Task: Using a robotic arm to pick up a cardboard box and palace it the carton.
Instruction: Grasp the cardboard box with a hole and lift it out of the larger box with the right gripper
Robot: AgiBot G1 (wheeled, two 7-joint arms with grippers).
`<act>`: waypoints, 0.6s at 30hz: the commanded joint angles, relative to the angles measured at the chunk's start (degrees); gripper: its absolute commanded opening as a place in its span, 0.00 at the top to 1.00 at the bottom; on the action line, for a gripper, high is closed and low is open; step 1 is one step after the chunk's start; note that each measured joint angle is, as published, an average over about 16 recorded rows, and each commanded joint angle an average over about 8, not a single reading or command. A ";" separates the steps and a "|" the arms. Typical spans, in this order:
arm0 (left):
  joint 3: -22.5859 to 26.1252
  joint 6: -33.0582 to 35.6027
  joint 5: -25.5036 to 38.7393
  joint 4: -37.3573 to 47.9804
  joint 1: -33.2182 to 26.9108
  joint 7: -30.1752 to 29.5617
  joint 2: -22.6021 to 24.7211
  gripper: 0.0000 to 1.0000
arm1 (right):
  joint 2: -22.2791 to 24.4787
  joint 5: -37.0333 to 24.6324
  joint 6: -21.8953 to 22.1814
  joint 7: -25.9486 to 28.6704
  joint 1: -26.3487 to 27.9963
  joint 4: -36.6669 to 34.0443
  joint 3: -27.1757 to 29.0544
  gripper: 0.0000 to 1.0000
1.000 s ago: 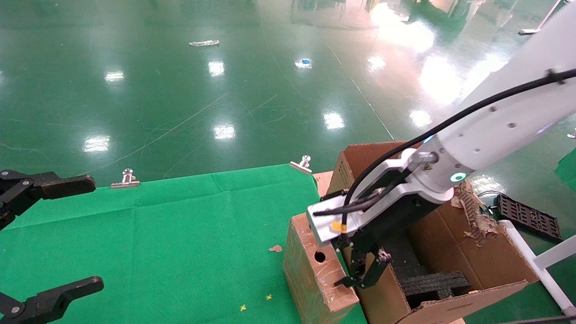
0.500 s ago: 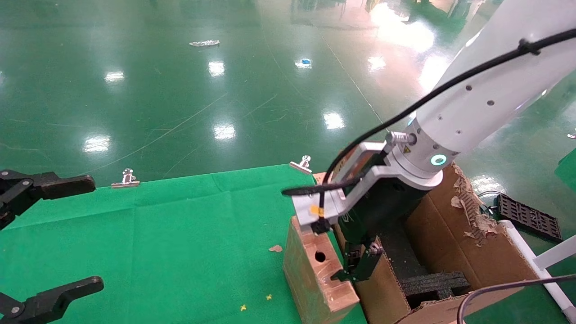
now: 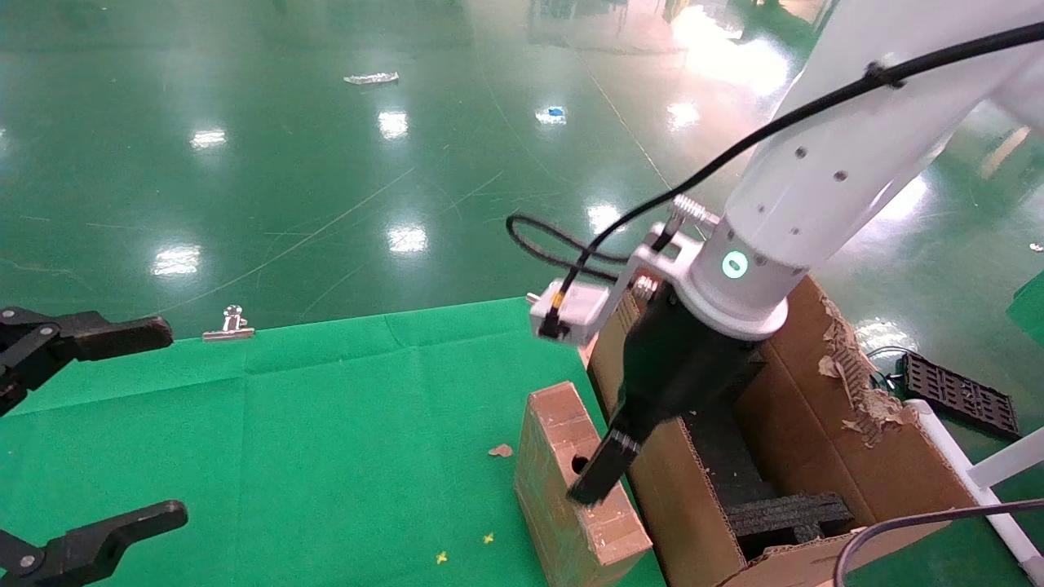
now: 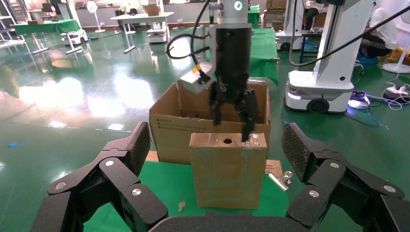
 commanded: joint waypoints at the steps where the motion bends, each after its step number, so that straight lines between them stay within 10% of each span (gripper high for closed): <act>1: 0.01 0.00 -0.01 0.00 0.00 0.00 0.00 0.00 | -0.65 1.76 -0.25 2.67 -0.50 -1.10 -0.67 0.00; 10: 0.04 -0.02 -0.03 0.00 -0.01 0.02 -0.02 0.00 | -3.57 2.85 0.92 8.05 -3.04 -6.69 -3.61 0.05; 14: 0.06 -0.03 -0.04 0.00 -0.01 0.03 -0.02 0.06 | -4.61 1.64 1.87 9.62 -3.54 -6.80 -4.42 0.49; 18: 0.07 -0.03 -0.05 0.00 -0.02 0.04 -0.03 0.48 | -5.04 0.52 2.78 11.15 -3.74 -5.94 -4.92 0.94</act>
